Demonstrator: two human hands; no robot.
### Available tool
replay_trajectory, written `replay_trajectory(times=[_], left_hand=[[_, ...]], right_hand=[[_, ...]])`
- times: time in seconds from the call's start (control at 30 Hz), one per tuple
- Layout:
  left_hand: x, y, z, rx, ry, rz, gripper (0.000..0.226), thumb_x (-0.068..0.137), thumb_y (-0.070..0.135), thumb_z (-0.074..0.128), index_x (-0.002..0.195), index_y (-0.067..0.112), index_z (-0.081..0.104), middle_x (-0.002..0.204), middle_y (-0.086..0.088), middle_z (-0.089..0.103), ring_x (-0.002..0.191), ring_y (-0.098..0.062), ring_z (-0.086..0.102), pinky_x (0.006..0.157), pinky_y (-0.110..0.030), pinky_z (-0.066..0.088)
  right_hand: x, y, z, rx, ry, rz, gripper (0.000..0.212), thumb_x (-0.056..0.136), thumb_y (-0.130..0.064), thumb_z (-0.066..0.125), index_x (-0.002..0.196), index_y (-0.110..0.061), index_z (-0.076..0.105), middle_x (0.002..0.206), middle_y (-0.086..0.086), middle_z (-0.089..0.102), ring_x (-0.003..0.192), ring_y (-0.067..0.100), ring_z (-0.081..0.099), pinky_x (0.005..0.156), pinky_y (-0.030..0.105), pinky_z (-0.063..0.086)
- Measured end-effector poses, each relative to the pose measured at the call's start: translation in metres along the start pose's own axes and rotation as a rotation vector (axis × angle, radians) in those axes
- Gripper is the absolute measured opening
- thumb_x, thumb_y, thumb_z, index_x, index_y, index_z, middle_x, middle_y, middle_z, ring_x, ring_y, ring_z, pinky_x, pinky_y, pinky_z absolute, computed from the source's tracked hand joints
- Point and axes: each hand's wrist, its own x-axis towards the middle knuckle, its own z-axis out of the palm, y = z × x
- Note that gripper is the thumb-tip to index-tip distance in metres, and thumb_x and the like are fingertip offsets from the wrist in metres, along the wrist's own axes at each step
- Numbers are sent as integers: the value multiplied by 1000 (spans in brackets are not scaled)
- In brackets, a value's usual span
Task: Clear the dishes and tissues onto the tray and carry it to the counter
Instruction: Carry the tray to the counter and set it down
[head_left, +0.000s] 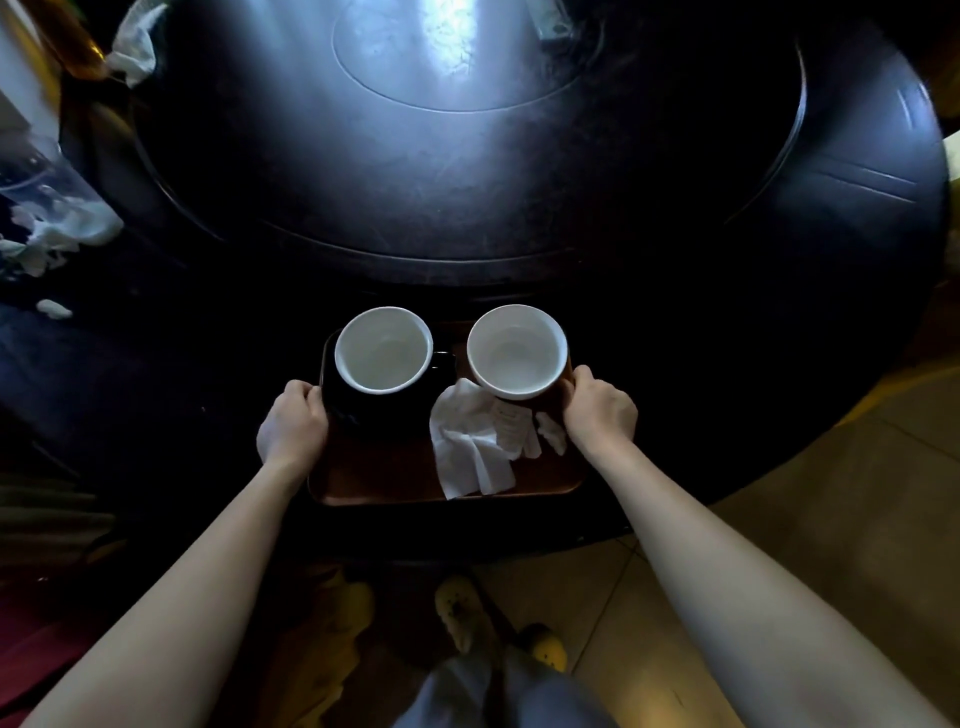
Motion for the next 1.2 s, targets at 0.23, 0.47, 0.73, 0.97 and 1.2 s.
replay_trajectory(times=[0.23,0.47,0.73,0.97,1.2], left_hand=[[-7,-5,1,-98,22,14,31,95,34,34,116,14,46,111,-17,60,98,-38,58,74,-38,39],[-7,-3,0,-66,-14,7,34,94,31,36,122,15,47,121,-16,57,106,-36,56,77,-38,41],[-3,-8,-1,-58,-14,43,33,93,27,42,121,13,51,119,-16,60,107,-34,57,81,-40,43],[0,-10,-4,-58,-27,100,31,91,24,46,115,6,54,111,-18,63,102,-35,59,78,-39,43],[7,-7,-15,-31,-96,131,17,84,16,56,94,3,60,94,-22,67,87,-37,63,78,-43,52]], right_hand=[[-5,1,-7,393,147,111,40,98,-39,29,107,-7,52,104,18,65,97,39,60,70,37,40],[0,-19,-7,568,68,-56,28,93,-23,40,110,-9,59,96,15,67,90,33,61,71,33,43],[-23,-18,0,530,110,-105,30,95,-30,42,110,-12,61,93,10,69,88,27,63,69,32,47],[0,2,-8,266,99,73,32,95,-32,45,110,-5,53,106,16,63,98,36,60,69,32,39],[14,-11,-6,32,-5,61,42,95,-38,44,110,1,47,110,23,62,101,42,59,71,41,43]])
